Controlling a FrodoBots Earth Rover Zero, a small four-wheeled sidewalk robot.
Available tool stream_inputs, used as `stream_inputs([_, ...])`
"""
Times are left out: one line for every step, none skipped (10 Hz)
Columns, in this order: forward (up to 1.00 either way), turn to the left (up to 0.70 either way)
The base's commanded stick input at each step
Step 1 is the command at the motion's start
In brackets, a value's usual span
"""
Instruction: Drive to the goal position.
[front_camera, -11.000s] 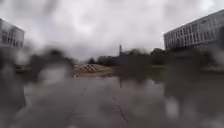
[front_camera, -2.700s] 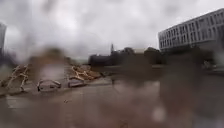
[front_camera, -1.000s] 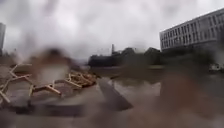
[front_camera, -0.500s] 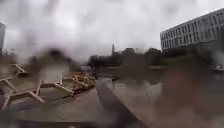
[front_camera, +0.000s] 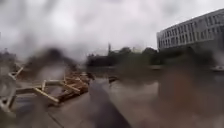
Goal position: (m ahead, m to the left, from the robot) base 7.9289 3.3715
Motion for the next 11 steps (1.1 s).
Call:
stream_inputs([1.00,0.00])
stream_inputs([1.00,0.00])
stream_inputs([1.00,0.00])
stream_inputs([1.00,0.00])
stream_inputs([1.00,0.00])
stream_inputs([1.00,0.00])
stream_inputs([1.00,0.00])
stream_inputs([1.00,0.00])
stream_inputs([1.00,0.00])
stream_inputs([1.00,0.00])
stream_inputs([1.00,0.00])
